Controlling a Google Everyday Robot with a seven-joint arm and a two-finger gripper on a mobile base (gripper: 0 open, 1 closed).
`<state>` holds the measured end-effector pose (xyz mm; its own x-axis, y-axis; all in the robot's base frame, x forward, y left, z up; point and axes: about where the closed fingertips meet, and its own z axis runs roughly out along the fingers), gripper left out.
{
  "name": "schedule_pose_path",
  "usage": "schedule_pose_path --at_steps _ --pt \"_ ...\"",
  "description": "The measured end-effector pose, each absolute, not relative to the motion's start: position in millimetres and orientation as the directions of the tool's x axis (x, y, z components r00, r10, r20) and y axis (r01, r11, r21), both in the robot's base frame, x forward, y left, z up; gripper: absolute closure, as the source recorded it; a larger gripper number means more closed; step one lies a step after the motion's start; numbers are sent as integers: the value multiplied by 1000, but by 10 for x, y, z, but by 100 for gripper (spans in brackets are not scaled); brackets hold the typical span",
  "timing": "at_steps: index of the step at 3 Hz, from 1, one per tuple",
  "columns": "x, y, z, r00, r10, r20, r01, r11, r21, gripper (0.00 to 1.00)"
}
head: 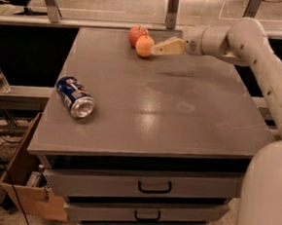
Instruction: Move orange near apple
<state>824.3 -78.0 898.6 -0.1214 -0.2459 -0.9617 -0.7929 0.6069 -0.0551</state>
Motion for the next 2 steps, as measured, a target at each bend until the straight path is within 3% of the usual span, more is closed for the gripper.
schedule_pose_path --at_steps 1,2 --pt "7969 -1452 9343 -61 -241 -969 -775 623 -106 0" --pt "7927 -1545 9384 -52 -241 -969 -774 623 -113 0"
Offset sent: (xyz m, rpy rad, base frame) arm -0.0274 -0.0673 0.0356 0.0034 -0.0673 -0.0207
